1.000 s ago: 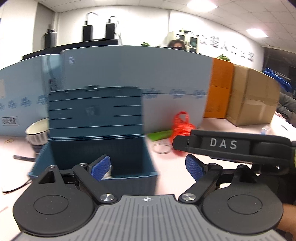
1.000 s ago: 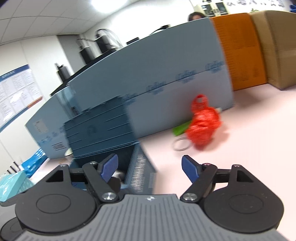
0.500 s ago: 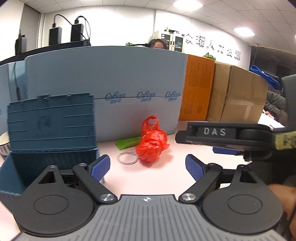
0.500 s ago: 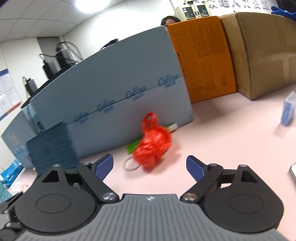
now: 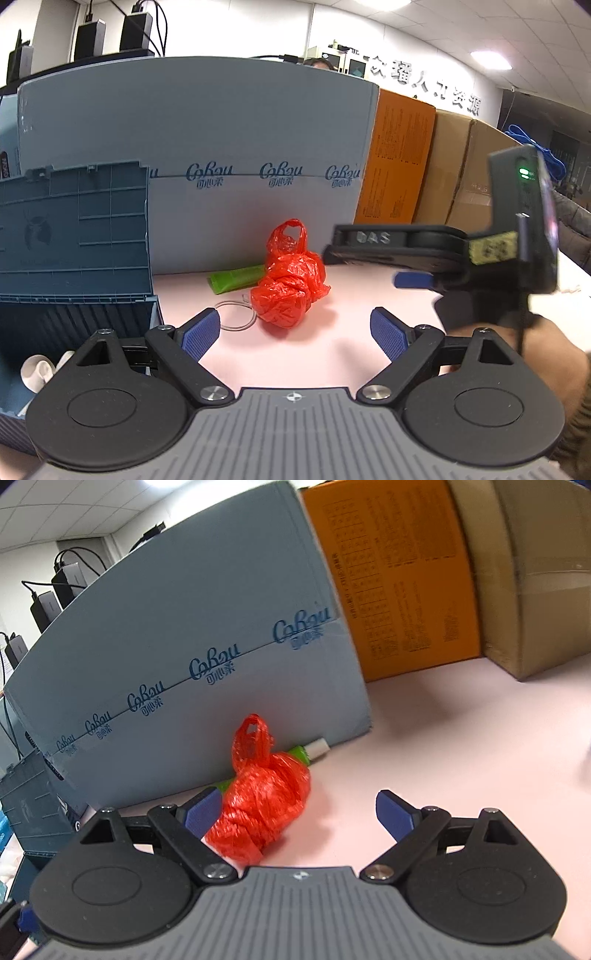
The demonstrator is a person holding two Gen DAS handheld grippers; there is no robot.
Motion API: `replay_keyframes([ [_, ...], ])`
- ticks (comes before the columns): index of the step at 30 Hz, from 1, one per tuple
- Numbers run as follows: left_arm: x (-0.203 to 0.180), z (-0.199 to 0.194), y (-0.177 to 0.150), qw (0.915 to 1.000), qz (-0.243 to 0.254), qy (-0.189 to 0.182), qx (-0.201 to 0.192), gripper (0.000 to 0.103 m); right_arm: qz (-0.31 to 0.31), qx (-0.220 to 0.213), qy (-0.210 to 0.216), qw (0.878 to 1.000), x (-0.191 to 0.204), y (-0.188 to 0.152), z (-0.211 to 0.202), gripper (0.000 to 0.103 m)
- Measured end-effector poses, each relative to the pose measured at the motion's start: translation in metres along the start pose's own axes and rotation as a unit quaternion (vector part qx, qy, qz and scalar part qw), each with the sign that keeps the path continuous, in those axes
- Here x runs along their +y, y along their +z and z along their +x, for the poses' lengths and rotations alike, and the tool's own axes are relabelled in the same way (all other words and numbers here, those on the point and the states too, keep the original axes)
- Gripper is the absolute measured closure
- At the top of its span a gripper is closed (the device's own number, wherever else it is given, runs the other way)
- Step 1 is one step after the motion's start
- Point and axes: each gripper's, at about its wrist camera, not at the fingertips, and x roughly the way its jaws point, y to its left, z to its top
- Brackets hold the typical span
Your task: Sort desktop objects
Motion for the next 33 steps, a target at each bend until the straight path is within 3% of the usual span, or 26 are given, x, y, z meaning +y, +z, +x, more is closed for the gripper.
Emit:
replay_keyframes([
  [5, 0.003, -0.004, 0.001, 0.9998, 0.012, 0.014, -0.011, 0.016, 0.012, 0.013, 0.028, 0.999, 0.003, 0.007, 0.036, 0.011],
  [11, 0.008, 0.010, 0.001, 0.9996, 0.022, 0.021, -0.003, 0.016, 0.024, 0.048, 0.034, 0.998, 0.005, -0.005, 0.073, 0.011],
  [12, 0.010, 0.014, 0.001, 0.9996, 0.020, 0.021, 0.000, 0.016, 0.027, 0.057, 0.035, 0.997, 0.003, -0.008, 0.077, 0.014],
  [13, 0.011, 0.017, 0.001, 0.9996, 0.018, 0.022, 0.002, 0.016, 0.031, 0.067, 0.037, 0.997, 0.000, -0.011, 0.081, 0.028],
  [14, 0.013, 0.020, 0.001, 0.9996, 0.017, 0.023, 0.005, 0.016, 0.031, 0.062, 0.038, 0.997, -0.002, -0.014, 0.081, 0.031],
  [17, 0.015, 0.025, -0.001, 0.9996, 0.013, 0.023, 0.015, 0.016, 0.009, 0.060, 0.043, 0.997, -0.005, -0.017, 0.076, 0.036],
  [20, 0.015, 0.027, -0.003, 0.9996, 0.011, 0.017, 0.018, 0.016, 0.026, 0.061, 0.043, 0.997, -0.013, -0.020, 0.064, 0.043],
  [33, 0.003, -0.023, -0.020, 0.9985, 0.048, 0.020, -0.018, 0.016, 0.101, 0.106, 0.040, 0.988, -0.036, -0.069, -0.036, 0.044],
])
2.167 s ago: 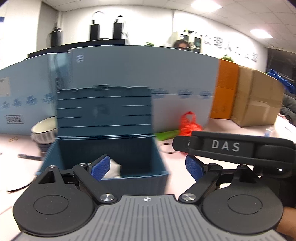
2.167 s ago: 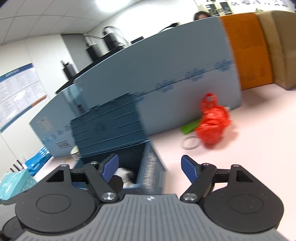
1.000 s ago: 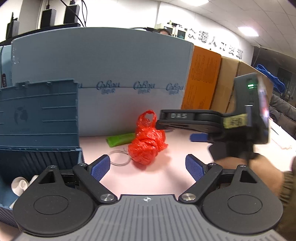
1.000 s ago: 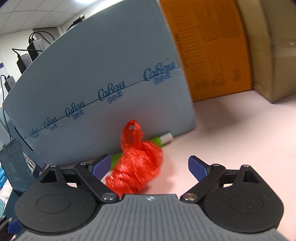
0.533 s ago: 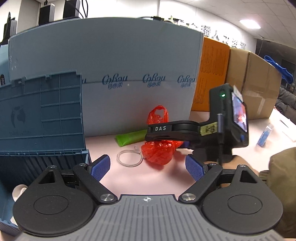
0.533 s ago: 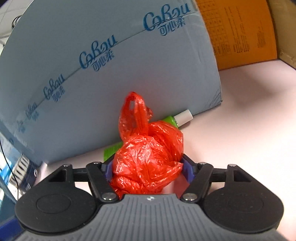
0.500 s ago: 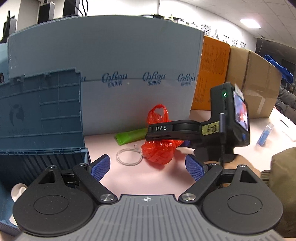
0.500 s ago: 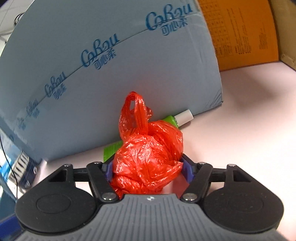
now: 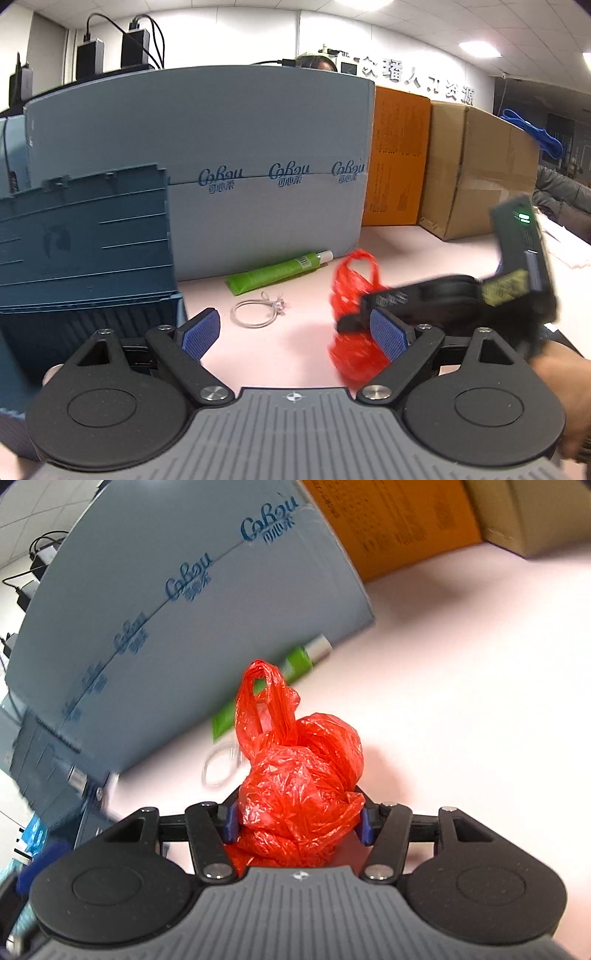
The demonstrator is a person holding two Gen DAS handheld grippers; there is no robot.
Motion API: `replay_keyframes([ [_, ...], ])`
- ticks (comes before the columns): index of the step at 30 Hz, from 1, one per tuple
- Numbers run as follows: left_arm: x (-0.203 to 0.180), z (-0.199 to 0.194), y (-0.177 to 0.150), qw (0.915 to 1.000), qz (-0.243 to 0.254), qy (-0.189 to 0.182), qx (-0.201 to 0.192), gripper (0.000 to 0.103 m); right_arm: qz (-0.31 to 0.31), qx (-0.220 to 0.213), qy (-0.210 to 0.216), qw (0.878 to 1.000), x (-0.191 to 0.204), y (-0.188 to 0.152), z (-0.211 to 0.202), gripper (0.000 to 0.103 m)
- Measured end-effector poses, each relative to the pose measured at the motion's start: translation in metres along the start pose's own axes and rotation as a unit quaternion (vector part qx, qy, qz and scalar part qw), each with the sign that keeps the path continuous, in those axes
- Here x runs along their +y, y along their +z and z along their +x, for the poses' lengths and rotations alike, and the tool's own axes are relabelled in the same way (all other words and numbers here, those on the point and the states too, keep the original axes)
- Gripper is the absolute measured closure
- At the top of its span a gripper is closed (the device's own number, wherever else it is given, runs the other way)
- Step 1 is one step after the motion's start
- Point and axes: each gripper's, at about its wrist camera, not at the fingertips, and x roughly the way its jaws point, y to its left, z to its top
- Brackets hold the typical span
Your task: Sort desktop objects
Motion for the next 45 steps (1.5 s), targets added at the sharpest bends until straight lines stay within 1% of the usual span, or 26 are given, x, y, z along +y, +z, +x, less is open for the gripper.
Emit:
replay_keyframes([
  [3, -0.001, -0.014, -0.006, 1.0000, 0.003, 0.002, 0.000, 0.016, 0.021, 0.006, 0.007, 1.000, 0.000, -0.022, -0.021, 0.038],
  [5, -0.003, -0.020, -0.008, 1.0000, 0.008, 0.003, 0.000, 0.016, 0.031, 0.007, 0.010, 0.999, 0.001, -0.035, -0.034, 0.027],
  [6, -0.004, -0.024, -0.009, 0.9999, 0.011, 0.004, -0.003, 0.015, 0.035, 0.009, 0.010, 0.999, 0.002, -0.040, -0.039, 0.026],
  [8, -0.004, -0.033, -0.012, 0.9999, 0.013, 0.004, -0.009, 0.015, 0.047, 0.014, 0.015, 0.999, -0.001, -0.051, -0.042, 0.017],
  [10, -0.002, -0.044, -0.014, 0.9997, 0.012, 0.011, -0.018, 0.015, 0.052, 0.014, 0.020, 0.998, 0.004, -0.055, -0.043, 0.013],
  [12, 0.002, -0.055, -0.016, 0.9994, 0.007, 0.012, -0.032, 0.015, 0.048, 0.018, 0.027, 0.998, 0.011, -0.063, -0.045, 0.013],
  [14, 0.004, -0.061, -0.017, 0.9993, 0.002, 0.016, -0.033, 0.015, 0.039, 0.018, 0.034, 0.999, 0.017, -0.072, -0.049, 0.013],
  [16, 0.007, -0.067, -0.020, 0.9992, 0.000, 0.022, -0.034, 0.015, 0.016, 0.006, 0.042, 0.999, 0.027, -0.078, -0.053, 0.013],
  [17, 0.009, -0.070, -0.021, 0.9990, 0.000, 0.028, -0.034, 0.015, 0.001, -0.004, 0.031, 1.000, 0.033, -0.079, -0.055, 0.013],
  [19, 0.013, -0.077, -0.024, 0.9984, 0.000, 0.046, -0.032, 0.015, -0.008, -0.013, 0.012, 1.000, 0.039, -0.079, -0.056, 0.013],
  [21, 0.021, -0.085, -0.027, 0.9973, -0.006, 0.067, -0.031, 0.015, 0.010, 0.016, 0.033, 0.999, 0.039, -0.082, -0.050, 0.013],
  [22, 0.026, -0.089, -0.027, 0.9966, -0.010, 0.076, -0.030, 0.015, 0.017, 0.020, 0.031, 0.999, 0.040, -0.086, -0.052, 0.013],
  [23, 0.031, -0.092, -0.028, 0.9959, -0.016, 0.084, -0.029, 0.015, 0.022, 0.020, 0.026, 0.999, 0.043, -0.090, -0.054, 0.013],
  [26, 0.047, -0.101, -0.030, 0.9936, -0.031, 0.106, -0.023, 0.014, 0.000, 0.008, -0.028, 1.000, 0.052, -0.092, -0.053, 0.013],
  [27, 0.052, -0.103, -0.031, 0.9925, -0.035, 0.115, -0.018, 0.014, 0.007, 0.010, -0.026, 1.000, 0.053, -0.091, -0.052, 0.013],
  [29, 0.061, -0.105, -0.032, 0.9890, -0.040, 0.142, -0.008, 0.014, 0.031, 0.016, 0.010, 0.999, 0.053, -0.091, -0.048, 0.013],
  [31, 0.070, -0.108, -0.033, 0.9864, -0.052, 0.156, -0.006, 0.014, 0.032, 0.019, 0.040, 0.999, 0.060, -0.092, -0.044, 0.013],
  [34, 0.082, -0.113, -0.030, 0.9848, -0.074, 0.157, -0.014, 0.014, 0.017, 0.023, 0.077, 0.997, 0.075, -0.088, -0.031, 0.010],
  [36, 0.084, -0.114, -0.029, 0.9850, -0.072, 0.156, -0.016, 0.013, 0.007, 0.018, 0.083, 0.996, 0.081, -0.085, -0.025, 0.008],
  [38, 0.084, -0.114, -0.029, 0.9861, -0.066, 0.152, -0.016, 0.013, 0.002, 0.003, 0.072, 0.997, 0.080, -0.083, -0.020, 0.005],
  [41, 0.080, -0.110, -0.027, 0.9886, -0.056, 0.139, -0.015, 0.012, 0.017, -0.005, 0.053, 0.998, 0.068, -0.080, -0.017, 0.004],
  [45, 0.069, -0.102, -0.026, 0.9924, -0.033, 0.118, -0.009, 0.012, 0.026, -0.034, 0.005, 0.999, 0.051, -0.077, -0.036, 0.004],
])
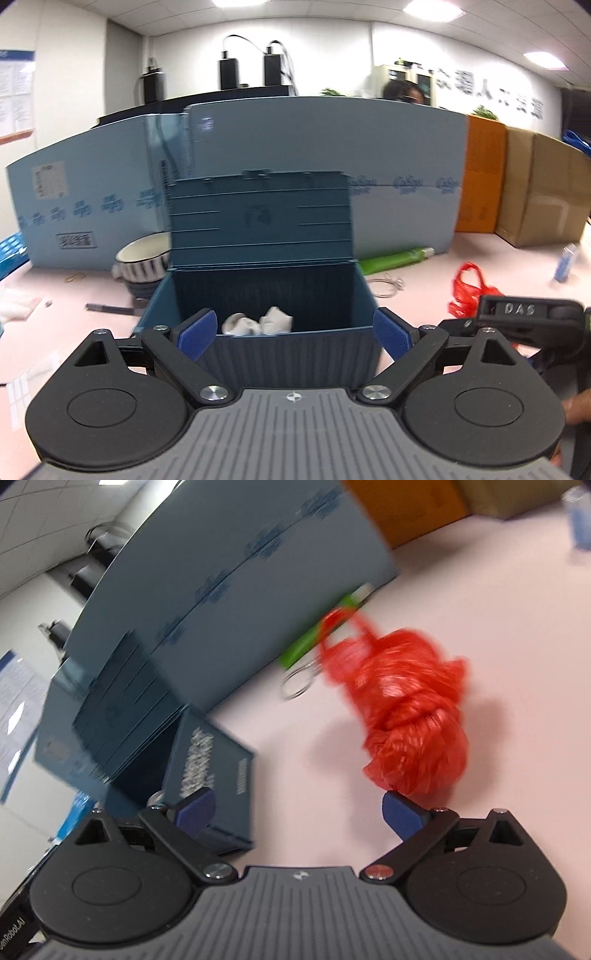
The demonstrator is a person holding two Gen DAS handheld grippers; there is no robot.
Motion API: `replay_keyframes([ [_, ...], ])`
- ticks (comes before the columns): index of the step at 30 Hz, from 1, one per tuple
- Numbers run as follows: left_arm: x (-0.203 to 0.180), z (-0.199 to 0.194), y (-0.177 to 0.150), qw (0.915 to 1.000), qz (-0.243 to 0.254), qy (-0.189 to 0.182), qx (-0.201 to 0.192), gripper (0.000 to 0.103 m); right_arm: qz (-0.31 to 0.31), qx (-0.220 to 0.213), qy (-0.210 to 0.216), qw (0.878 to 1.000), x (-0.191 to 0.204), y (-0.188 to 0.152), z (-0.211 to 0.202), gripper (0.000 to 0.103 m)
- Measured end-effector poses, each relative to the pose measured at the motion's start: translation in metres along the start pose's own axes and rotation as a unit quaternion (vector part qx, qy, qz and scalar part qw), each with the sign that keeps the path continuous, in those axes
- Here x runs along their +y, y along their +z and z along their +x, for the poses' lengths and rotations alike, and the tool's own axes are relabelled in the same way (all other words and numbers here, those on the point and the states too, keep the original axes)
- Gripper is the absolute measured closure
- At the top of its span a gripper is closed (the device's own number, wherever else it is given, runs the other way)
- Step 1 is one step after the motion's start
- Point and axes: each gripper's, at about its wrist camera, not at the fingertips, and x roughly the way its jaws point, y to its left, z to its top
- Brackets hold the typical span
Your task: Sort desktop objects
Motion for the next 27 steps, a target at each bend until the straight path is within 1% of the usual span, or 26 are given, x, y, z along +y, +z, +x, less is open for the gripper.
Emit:
replay_keyframes([
  [3, -0.011, 0.005, 0.001, 0.9998, 0.003, -0.019, 0.004, 0.012, 0.010, -0.031, -0.034, 0.999, -0.016, 0.006, -0.013, 0.002],
  [7, -0.029, 0.011, 0.000, 0.9986, 0.012, -0.050, 0.005, 0.012, 0.028, -0.059, -0.080, 0.995, -0.039, 0.016, -0.027, 0.002],
  [9, -0.039, 0.014, -0.001, 0.9976, 0.019, -0.066, 0.007, 0.012, 0.036, -0.065, -0.084, 0.994, -0.049, 0.019, -0.032, 0.002],
  [11, -0.050, 0.017, -0.002, 0.9961, 0.027, -0.083, 0.012, 0.012, 0.037, -0.072, -0.102, 0.991, -0.055, 0.020, -0.037, 0.002],
  [14, -0.067, 0.023, -0.005, 0.9925, 0.048, -0.110, 0.027, 0.012, 0.016, -0.084, -0.126, 0.988, -0.056, 0.020, -0.044, 0.001],
  [16, -0.077, 0.024, -0.009, 0.9901, 0.069, -0.118, 0.032, 0.012, 0.020, -0.082, -0.096, 0.992, -0.058, 0.020, -0.046, 0.001],
  [17, -0.080, 0.024, -0.010, 0.9894, 0.076, -0.119, 0.032, 0.012, 0.027, -0.077, -0.066, 0.994, -0.060, 0.020, -0.046, 0.001],
  [19, -0.082, 0.023, -0.011, 0.9892, 0.084, -0.117, 0.028, 0.012, 0.011, -0.089, -0.056, 0.994, -0.055, 0.021, -0.048, 0.001],
  [20, -0.082, 0.023, -0.011, 0.9897, 0.084, -0.112, 0.026, 0.012, -0.013, -0.111, -0.076, 0.991, -0.048, 0.024, -0.051, 0.001],
  [22, -0.079, 0.023, -0.012, 0.9911, 0.080, -0.103, 0.026, 0.012, -0.070, -0.146, -0.122, 0.979, -0.034, 0.036, -0.053, 0.000],
  [23, -0.077, 0.023, -0.012, 0.9919, 0.076, -0.098, 0.027, 0.012, -0.095, -0.146, -0.138, 0.975, -0.029, 0.043, -0.049, 0.000],
  [24, -0.075, 0.023, -0.011, 0.9926, 0.072, -0.094, 0.027, 0.012, -0.116, -0.132, -0.145, 0.974, -0.025, 0.051, -0.041, 0.000],
  [25, -0.072, 0.024, -0.011, 0.9933, 0.068, -0.089, 0.027, 0.012, -0.131, -0.118, -0.144, 0.974, -0.022, 0.057, -0.032, 0.000],
  [27, -0.069, 0.025, -0.009, 0.9946, 0.061, -0.078, 0.028, 0.012, -0.152, -0.098, -0.122, 0.976, -0.019, 0.062, -0.016, 0.000],
])
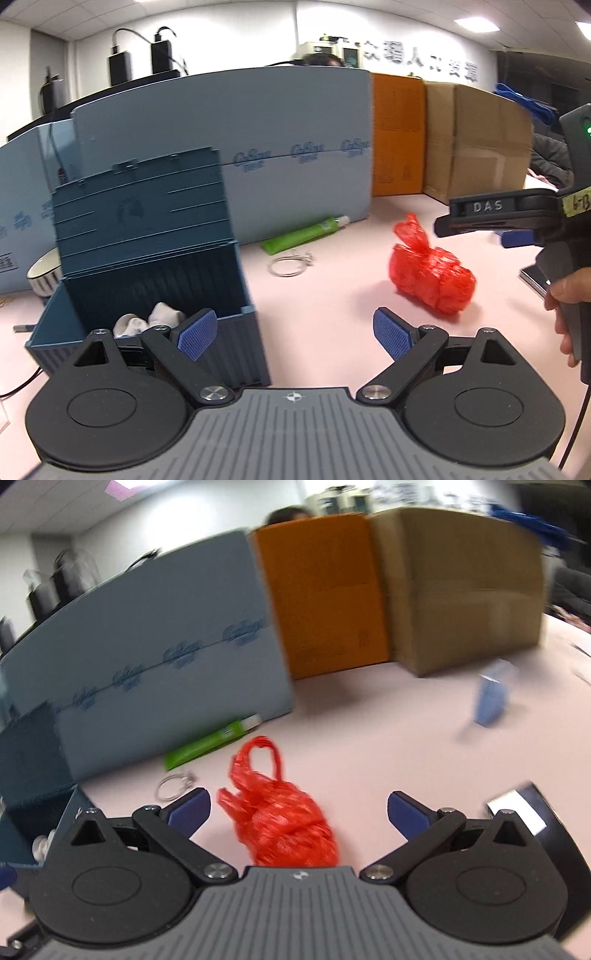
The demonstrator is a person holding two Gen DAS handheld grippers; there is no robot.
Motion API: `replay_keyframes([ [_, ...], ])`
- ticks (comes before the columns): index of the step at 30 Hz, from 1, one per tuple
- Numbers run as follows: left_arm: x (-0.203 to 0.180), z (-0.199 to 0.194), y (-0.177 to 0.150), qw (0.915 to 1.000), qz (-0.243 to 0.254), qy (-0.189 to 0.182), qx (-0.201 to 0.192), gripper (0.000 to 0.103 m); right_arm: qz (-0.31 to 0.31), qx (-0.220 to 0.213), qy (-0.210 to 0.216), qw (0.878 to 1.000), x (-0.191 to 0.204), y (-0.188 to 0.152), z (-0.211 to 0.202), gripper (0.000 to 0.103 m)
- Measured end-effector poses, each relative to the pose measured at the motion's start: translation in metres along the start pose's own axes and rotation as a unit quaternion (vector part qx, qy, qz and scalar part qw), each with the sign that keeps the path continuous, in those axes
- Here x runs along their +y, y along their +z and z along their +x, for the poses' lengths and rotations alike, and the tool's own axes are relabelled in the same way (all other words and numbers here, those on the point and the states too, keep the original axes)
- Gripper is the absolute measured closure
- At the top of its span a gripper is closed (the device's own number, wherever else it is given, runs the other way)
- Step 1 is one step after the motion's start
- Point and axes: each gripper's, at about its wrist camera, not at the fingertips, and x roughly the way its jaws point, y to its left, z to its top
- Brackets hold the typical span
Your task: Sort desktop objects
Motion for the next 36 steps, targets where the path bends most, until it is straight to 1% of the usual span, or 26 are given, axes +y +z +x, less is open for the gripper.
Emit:
replay_keyframes([
  [1, 0.002, 0.001, 0.001, 1.0000, -0.003, 0.005, 0.002, 0.012, -0.011, 0.011, 0.011, 1.000, 0.004, 0.000, 0.009, 0.000],
  [3, 0.005, 0.001, 0.002, 0.9999, -0.007, 0.013, 0.002, 0.012, -0.024, 0.032, 0.019, 0.999, 0.009, -0.001, 0.027, 0.000],
  [4, 0.006, 0.002, 0.002, 0.9998, -0.008, 0.018, 0.002, 0.012, -0.026, 0.043, 0.028, 0.998, 0.010, -0.002, 0.034, 0.000],
  [6, 0.008, 0.003, 0.003, 0.9995, -0.010, 0.029, 0.003, 0.012, -0.020, 0.053, 0.030, 0.998, 0.008, -0.005, 0.045, 0.000],
  [7, 0.010, 0.004, 0.004, 0.9993, -0.011, 0.035, 0.004, 0.012, -0.015, 0.056, 0.032, 0.998, 0.005, -0.006, 0.047, 0.003],
  [9, 0.013, 0.005, 0.005, 0.9989, -0.015, 0.045, 0.005, 0.012, -0.010, 0.064, 0.039, 0.997, 0.001, -0.007, 0.051, 0.017],
  [10, 0.014, 0.006, 0.005, 0.9987, -0.019, 0.047, 0.005, 0.012, -0.008, 0.068, 0.046, 0.997, -0.002, -0.008, 0.052, 0.027],
  [13, 0.015, 0.008, 0.008, 0.9985, -0.022, 0.049, 0.006, 0.012, -0.002, 0.077, 0.072, 0.994, -0.006, -0.010, 0.054, 0.027],
  [15, 0.012, 0.010, 0.008, 0.9989, -0.016, 0.043, 0.006, 0.012, -0.008, 0.083, 0.085, 0.993, -0.006, -0.010, 0.053, 0.030],
  [17, 0.008, 0.009, 0.008, 0.9994, -0.007, 0.033, 0.004, 0.012, -0.020, 0.087, 0.108, 0.990, -0.005, -0.011, 0.048, 0.031],
  [21, 0.002, 0.010, 0.007, 0.9998, 0.011, 0.013, 0.006, 0.012, -0.085, 0.086, 0.130, 0.984, 0.010, -0.017, 0.034, 0.031],
  [23, 0.001, 0.010, 0.007, 0.9999, 0.014, 0.001, 0.006, 0.012, -0.106, 0.076, 0.135, 0.982, 0.015, -0.021, 0.026, 0.031],
  [24, 0.000, 0.010, 0.007, 0.9998, 0.016, -0.004, 0.006, 0.012, -0.108, 0.071, 0.135, 0.982, 0.016, -0.022, 0.022, 0.031],
  [25, -0.002, 0.011, 0.007, 0.9998, 0.019, -0.009, 0.006, 0.012, -0.108, 0.068, 0.136, 0.982, 0.016, -0.023, 0.019, 0.028],
  [26, -0.003, 0.012, 0.007, 0.9996, 0.022, -0.014, 0.006, 0.012, -0.103, 0.066, 0.131, 0.984, 0.015, -0.024, 0.017, 0.022],
  [28, -0.006, 0.012, 0.006, 0.9992, 0.029, -0.026, 0.006, 0.012, -0.091, 0.057, 0.117, 0.987, 0.013, -0.026, 0.010, 0.015],
  [29, -0.007, 0.013, 0.006, 0.9989, 0.032, -0.032, 0.007, 0.012, -0.089, 0.054, 0.107, 0.989, 0.013, -0.029, 0.007, 0.013],
  [32, -0.012, 0.015, 0.005, 0.9977, 0.041, -0.053, 0.013, 0.012, -0.072, 0.049, 0.090, 0.992, 0.009, -0.040, -0.002, 0.011],
  [33, -0.014, 0.017, 0.004, 0.9970, 0.045, -0.061, 0.018, 0.009, -0.068, 0.053, 0.085, 0.993, 0.008, -0.044, -0.003, 0.010],
  [35, -0.019, 0.020, 0.002, 0.9954, 0.058, -0.070, 0.031, 0.008, -0.069, 0.067, 0.071, 0.993, 0.007, -0.052, -0.003, 0.009],
  [36, -0.022, 0.021, 0.000, 0.9945, 0.067, -0.072, 0.035, 0.008, -0.065, 0.075, 0.072, 0.992, 0.007, -0.056, -0.003, 0.009],
])
